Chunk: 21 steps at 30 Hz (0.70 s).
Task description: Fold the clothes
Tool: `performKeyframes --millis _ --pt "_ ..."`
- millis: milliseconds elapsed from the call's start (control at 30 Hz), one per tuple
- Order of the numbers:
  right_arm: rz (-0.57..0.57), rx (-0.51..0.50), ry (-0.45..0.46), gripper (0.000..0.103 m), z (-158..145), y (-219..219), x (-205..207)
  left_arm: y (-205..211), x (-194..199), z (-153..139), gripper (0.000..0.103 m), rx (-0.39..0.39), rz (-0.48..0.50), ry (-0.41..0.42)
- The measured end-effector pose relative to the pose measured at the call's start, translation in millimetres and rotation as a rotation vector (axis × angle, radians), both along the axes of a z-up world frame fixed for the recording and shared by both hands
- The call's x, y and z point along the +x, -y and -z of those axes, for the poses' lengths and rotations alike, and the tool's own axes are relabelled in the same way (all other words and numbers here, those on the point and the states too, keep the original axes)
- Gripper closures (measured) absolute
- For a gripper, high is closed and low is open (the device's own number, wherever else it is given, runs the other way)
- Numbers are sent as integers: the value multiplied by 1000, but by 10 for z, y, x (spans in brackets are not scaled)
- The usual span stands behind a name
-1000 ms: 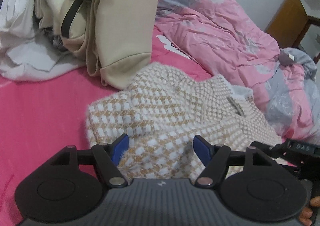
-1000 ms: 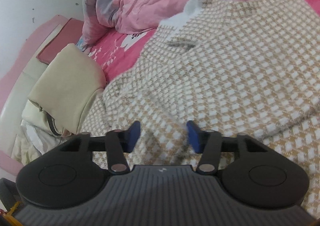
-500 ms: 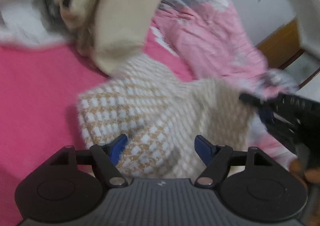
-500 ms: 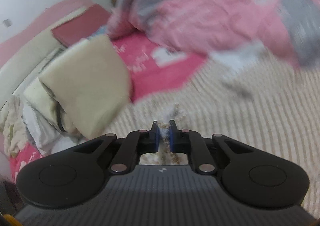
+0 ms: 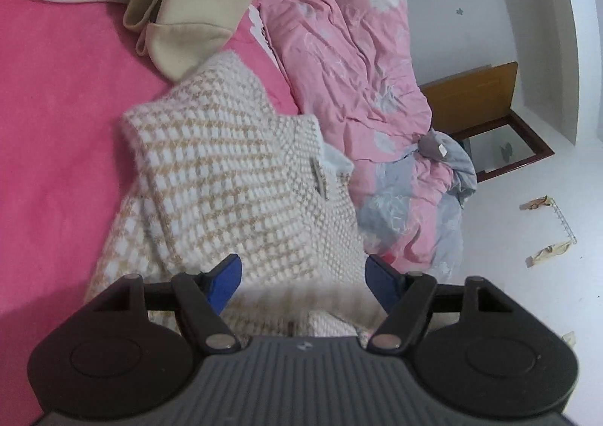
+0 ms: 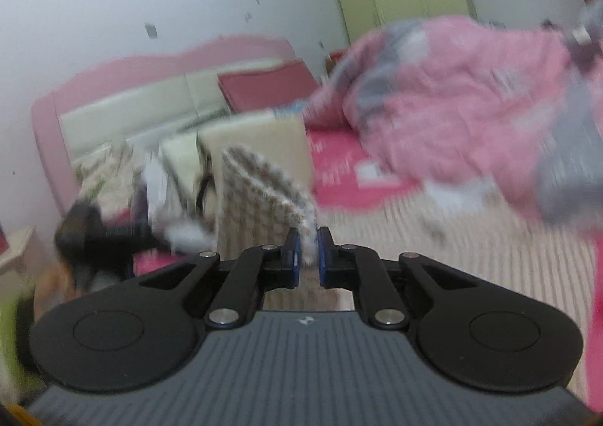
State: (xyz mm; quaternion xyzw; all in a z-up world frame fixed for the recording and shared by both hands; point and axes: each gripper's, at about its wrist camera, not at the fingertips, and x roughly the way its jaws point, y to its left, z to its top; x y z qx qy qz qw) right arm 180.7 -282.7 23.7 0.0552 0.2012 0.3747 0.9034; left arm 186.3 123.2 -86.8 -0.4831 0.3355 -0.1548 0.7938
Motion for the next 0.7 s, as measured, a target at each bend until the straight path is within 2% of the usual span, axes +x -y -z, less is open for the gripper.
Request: performKeyframes --millis 133,200,267,333,400,500,600,700 --pt "-11 -44 -64 95 355 174 -389 78 19 14 31 15 17 -9" --pt "-3 -73 -100 95 496 213 -522 110 12 9 30 51 26 -14" --pt "33 -97 -149 92 632 254 -592 129 -1 26 30 89 33 -32" --pt "100 -72 -219 91 728 322 -622 168 25 77 31 118 44 -68" --pt "163 46 -317 85 781 439 -640 206 58 131 31 133 57 -99" --pt "249 227 -466 61 871 606 -663 230 81 158 30 147 65 -106" --pt "265 419 -634 50 1041 675 -645 208 67 176 31 138 62 -110" --pt "290 452 -740 46 1170 582 -580 179 72 206 31 111 57 -117"
